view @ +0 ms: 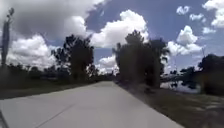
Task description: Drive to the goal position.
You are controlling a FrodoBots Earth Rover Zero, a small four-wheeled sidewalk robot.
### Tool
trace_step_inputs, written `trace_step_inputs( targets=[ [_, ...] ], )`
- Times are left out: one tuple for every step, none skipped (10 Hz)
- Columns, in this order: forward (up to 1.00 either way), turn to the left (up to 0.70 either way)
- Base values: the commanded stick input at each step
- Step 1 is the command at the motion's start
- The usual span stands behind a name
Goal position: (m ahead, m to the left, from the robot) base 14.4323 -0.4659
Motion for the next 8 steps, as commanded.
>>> trace_step_inputs(
  targets=[
    [0.85,0.25],
    [0.85,0.02],
    [0.85,0.0],
    [0.85,0.0],
    [0.85,0.0],
    [0.85,0.0],
    [0.85,0.0],
    [0.85,0.0]
  ],
)
